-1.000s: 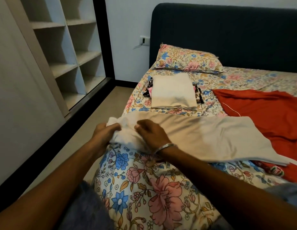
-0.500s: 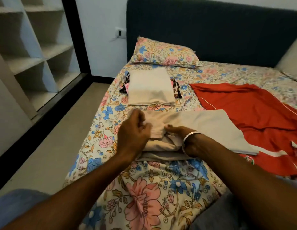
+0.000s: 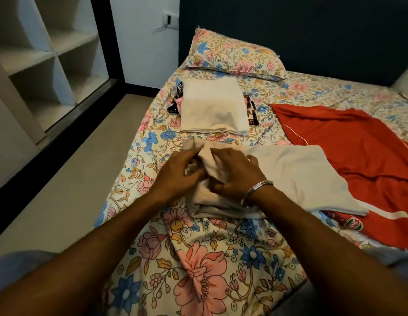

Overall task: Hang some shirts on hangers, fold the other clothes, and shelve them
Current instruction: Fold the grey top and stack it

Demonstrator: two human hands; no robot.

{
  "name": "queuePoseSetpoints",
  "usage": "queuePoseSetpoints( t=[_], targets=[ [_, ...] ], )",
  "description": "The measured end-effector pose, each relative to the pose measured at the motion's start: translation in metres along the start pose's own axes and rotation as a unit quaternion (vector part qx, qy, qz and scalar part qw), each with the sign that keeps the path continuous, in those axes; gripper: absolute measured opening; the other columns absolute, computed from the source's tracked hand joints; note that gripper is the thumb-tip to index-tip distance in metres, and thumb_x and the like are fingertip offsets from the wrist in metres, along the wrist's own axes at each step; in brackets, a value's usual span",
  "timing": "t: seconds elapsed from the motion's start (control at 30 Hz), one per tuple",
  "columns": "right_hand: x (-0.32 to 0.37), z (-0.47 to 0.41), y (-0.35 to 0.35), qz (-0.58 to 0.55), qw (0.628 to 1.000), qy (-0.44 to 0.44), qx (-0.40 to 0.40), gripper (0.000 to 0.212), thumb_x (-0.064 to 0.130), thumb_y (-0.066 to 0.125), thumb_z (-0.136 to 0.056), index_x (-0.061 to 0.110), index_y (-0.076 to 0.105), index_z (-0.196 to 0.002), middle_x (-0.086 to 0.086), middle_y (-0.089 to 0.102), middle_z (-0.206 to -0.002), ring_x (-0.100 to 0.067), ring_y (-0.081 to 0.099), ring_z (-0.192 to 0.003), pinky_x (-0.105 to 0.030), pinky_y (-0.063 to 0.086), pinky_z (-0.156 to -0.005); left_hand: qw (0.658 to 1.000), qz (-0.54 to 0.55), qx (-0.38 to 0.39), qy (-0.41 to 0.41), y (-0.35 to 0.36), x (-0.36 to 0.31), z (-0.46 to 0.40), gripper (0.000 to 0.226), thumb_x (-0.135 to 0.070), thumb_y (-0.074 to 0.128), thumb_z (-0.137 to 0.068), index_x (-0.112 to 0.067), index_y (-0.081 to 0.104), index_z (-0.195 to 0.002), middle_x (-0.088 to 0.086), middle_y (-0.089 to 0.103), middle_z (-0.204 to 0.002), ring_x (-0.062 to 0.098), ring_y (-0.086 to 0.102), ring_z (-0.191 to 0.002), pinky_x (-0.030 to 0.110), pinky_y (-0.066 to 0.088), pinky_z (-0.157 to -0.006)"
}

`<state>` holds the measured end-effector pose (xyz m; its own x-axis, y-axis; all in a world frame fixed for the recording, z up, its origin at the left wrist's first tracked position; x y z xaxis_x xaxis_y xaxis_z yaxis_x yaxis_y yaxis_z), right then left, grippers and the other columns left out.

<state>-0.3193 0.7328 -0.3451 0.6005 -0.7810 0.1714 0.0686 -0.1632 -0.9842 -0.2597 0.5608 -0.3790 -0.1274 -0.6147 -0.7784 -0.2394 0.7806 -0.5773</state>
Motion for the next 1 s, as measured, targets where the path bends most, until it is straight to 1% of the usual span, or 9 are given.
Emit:
queuePoseSetpoints(
  t=[0.1, 0.2, 0.33, 0.47, 0.53, 0.63, 0.73, 0.83, 1.0],
  targets=[
    [0.001, -0.006, -0.002, -0.021, 0.995, 0.025, -0.09, 0.032, 0.055, 0.058, -0.087, 0.027, 0.064, -0.099, 0.0, 0.071, -0.093, -0.027, 0.065, -0.082, -0.033, 0.048, -0.066, 0.992, 0.117, 0.044, 0.003, 0.008, -0.012, 0.001, 0.064, -0.035, 0.064, -0.098, -0.044, 0.033, -0.153, -0.004, 0.051, -0.149, 0.014, 0.054, -0.127, 0.024, 0.048, -0.097],
    [-0.017, -0.021, -0.014, -0.216, 0.954, 0.121, -0.167, 0.032, 0.04, 0.051, -0.089, 0.018, 0.065, -0.072, -0.009, 0.068, -0.075, -0.025, 0.059, -0.068, -0.03, 0.037, -0.059, 0.999, 0.015, 0.022, 0.025, 0.007, -0.021, 0.008, 0.082, -0.058, 0.069, -0.086, -0.038, 0.028, -0.154, -0.007, 0.042, -0.151, 0.015, 0.054, -0.125, 0.037, 0.054, -0.095],
    [-0.071, -0.052, -0.021, -0.36, 0.874, 0.273, -0.178, 0.02, 0.023, 0.058, -0.094, 0.007, 0.07, -0.097, -0.021, 0.069, -0.103, -0.033, 0.063, -0.092, -0.037, 0.048, -0.075, 0.953, -0.255, 0.125, 0.106, 0.013, -0.031, 0.026, 0.103, -0.078, 0.068, -0.071, -0.037, 0.019, -0.152, -0.008, 0.017, -0.151, 0.014, 0.028, -0.134, 0.041, 0.036, -0.112],
    [-0.104, -0.048, 0.009, -0.435, 0.814, 0.366, -0.118, 0.052, 0.028, 0.08, -0.077, 0.008, 0.06, -0.12, -0.014, 0.066, -0.115, -0.029, 0.063, -0.101, -0.035, 0.052, -0.083, 0.928, -0.282, 0.158, 0.183, 0.011, -0.038, 0.031, 0.053, -0.045, 0.068, -0.089, -0.03, 0.048, -0.136, -0.005, 0.043, -0.134, 0.015, 0.043, -0.117, 0.032, 0.047, -0.093],
    [-0.105, -0.046, 0.011, -0.408, 0.83, 0.362, -0.119, 0.07, 0.044, 0.082, -0.071, 0.009, 0.057, -0.127, -0.014, 0.064, -0.124, -0.029, 0.062, -0.105, -0.037, 0.053, -0.089, 0.917, -0.295, 0.157, 0.217, 0.011, -0.043, 0.03, 0.039, -0.032, 0.066, -0.092, -0.026, 0.058, -0.13, -0.002, 0.054, -0.121, 0.016, 0.05, -0.106, 0.032, 0.049, -0.081],
    [-0.088, -0.045, -0.001, -0.282, 0.908, 0.292, -0.1, 0.091, 0.068, 0.08, -0.065, 0.014, 0.051, -0.133, -0.013, 0.057, -0.132, -0.031, 0.058, -0.116, -0.039, 0.05, -0.094, 0.897, -0.338, 0.108, 0.262, 0.011, -0.053, 0.032, 0.028, -0.027, 0.072, -0.088, -0.021, 0.072, -0.115, 0.002, 0.063, -0.103, 0.019, 0.06, -0.087, 0.033, 0.053, -0.064],
    [-0.07, -0.036, -0.01, -0.086, 0.961, 0.212, -0.157, 0.06, 0.068, 0.078, -0.067, 0.023, 0.067, -0.106, -0.009, 0.061, -0.112, -0.028, 0.061, -0.102, -0.036, 0.052, -0.081, 0.886, -0.355, 0.079, 0.289, 0.015, -0.058, 0.033, 0.022, -0.029, 0.077, -0.083, -0.021, 0.076, -0.103, 0.002, 0.065, -0.092, 0.018, 0.058, -0.078, 0.031, 0.048, -0.058],
    [-0.058, -0.035, -0.001, -0.104, 0.97, 0.201, -0.084, 0.036, 0.053, 0.07, -0.082, 0.017, 0.075, -0.085, -0.006, 0.072, -0.086, -0.027, 0.068, -0.083, -0.03, 0.047, -0.068, 0.871, -0.356, 0.129, 0.313, 0.023, -0.053, 0.036, 0.019, -0.033, 0.074, -0.085, -0.026, 0.075, -0.103, -0.002, 0.067, -0.094, 0.014, 0.057, -0.08, 0.029, 0.048, -0.062],
    [-0.054, -0.029, 0.002, -0.146, 0.981, 0.13, 0.002, 0.037, 0.035, 0.073, -0.079, 0.024, 0.073, -0.114, -0.003, 0.074, -0.109, -0.024, 0.068, -0.098, -0.036, 0.055, -0.086, 0.888, -0.33, 0.14, 0.289, 0.01, -0.049, 0.034, 0.031, -0.036, 0.075, -0.084, -0.029, 0.073, -0.114, -0.005, 0.067, -0.098, 0.014, 0.057, -0.084, 0.029, 0.046, -0.065]
  ],
)
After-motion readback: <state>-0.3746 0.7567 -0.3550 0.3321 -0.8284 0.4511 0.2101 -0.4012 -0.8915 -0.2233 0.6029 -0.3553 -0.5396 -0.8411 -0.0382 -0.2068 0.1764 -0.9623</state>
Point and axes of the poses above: each hand's wrist, its own z-axis away from the middle knuckle, its own y-axis out of the palm, x = y × z, the point moved 3 cm from there along -z, towards the middle knuckle
